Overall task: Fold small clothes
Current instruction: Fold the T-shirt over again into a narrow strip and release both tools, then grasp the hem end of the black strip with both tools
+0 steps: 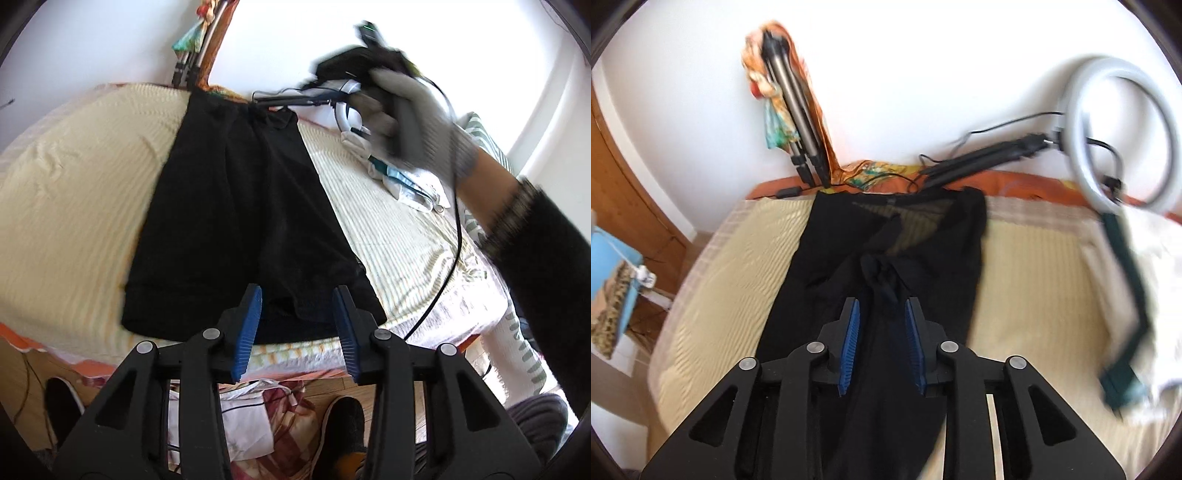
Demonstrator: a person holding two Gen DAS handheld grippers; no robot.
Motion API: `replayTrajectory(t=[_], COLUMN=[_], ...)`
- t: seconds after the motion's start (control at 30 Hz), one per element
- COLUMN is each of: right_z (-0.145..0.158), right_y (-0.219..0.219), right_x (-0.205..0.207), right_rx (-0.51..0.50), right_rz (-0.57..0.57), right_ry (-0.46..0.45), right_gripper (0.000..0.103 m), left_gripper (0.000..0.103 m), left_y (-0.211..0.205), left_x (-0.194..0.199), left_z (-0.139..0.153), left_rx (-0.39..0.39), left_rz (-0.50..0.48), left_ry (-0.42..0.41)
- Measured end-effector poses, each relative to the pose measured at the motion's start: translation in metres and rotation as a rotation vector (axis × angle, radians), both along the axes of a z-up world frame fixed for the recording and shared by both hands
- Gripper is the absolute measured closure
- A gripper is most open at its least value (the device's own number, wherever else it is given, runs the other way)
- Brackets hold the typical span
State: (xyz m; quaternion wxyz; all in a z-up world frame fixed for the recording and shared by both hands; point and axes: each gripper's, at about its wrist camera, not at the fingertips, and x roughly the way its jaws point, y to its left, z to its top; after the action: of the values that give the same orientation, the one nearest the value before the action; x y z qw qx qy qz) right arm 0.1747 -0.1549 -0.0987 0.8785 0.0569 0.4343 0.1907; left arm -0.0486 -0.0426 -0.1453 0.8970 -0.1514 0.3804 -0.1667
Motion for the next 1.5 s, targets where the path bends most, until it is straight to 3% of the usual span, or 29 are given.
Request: replayTrajectory(t=[0.2,0.33,0.43,0.5,0.6,0.77,0.9,0.97,1.03,1.07,1.17,1.3,1.43,1.5], right_z=[0.006,-0.011,-0.033,-0.047,-0.065,-0.079,-0.094,-0.095,-0.094,-0.095,-0.101,-0.097,-0.082,-0.079], right_y=[-0.049,-0.062,-0.071,-0.074,-0.072,-0.068,-0.061,-0.057,-0.056,-0.054,-0.044,-0.044,-0.064,-0.063], right_x=[-0.103,-0.170,-0.208,-0.227,-0.237,-0.242,-0.245,-0.242,-0.242,-0.240,-0.239,-0.245,-0.259,-0.265], right_rx=[0.046,0.070,0.126,0.152,0.159,0.218,0.217,0.209,0.211,0.221,0.224,0.210,0.305,0.303], right_rz=[-0.045,-0.016,-0.024,-0.029,-0.027,-0.013,0.011,0.028,0.037,0.042,0.089,0.076,0.046,0.063], right_ry=[0.061,0.135,0.197,0.225,0.264,0.282,0.316,0.305,0.301,0.305,0.328,0.291,0.262,0.247], right_gripper=[0.078,0.077,0.067,0.066,0.066,0.066,0.066,0.066,0.068,0.076,0.096,0.100,0.101,0.101], left_gripper=[0.062,0.061,0.061,0.061,0.061,0.062,0.066,0.086,0.094,0.097,0.100,0.101,0.101,0.101], left_y=[0.047,0.084,0.098,0.101,0.105,0.108,0.099,0.096,0.093,0.092,0.088,0.089,0.099,0.099], left_x=[-0.015,-0.001,0.011,0.018,0.029,0.042,0.048,0.050,0.052,0.052,0.052,0.050,0.041,0.041], left_z=[0.028,0.030,0.021,0.010,-0.007,-0.030,-0.033,-0.035,-0.037,-0.037,-0.034,-0.029,-0.017,-0.019], left_rx=[0.019,0.009,0.013,0.007,-0.026,-0.148,-0.132,-0.128,-0.114,-0.106,-0.065,-0.057,-0.079,-0.067], left_rz=[0.026,0.049,0.042,0.022,0.023,0.022,0.005,0.001,-0.004,-0.008,-0.017,-0.010,-0.018,-0.023], left_ry=[-0.024,0.073,0.150,0.209,0.271,0.361,0.372,0.376,0.378,0.374,0.347,0.326,0.298,0.297])
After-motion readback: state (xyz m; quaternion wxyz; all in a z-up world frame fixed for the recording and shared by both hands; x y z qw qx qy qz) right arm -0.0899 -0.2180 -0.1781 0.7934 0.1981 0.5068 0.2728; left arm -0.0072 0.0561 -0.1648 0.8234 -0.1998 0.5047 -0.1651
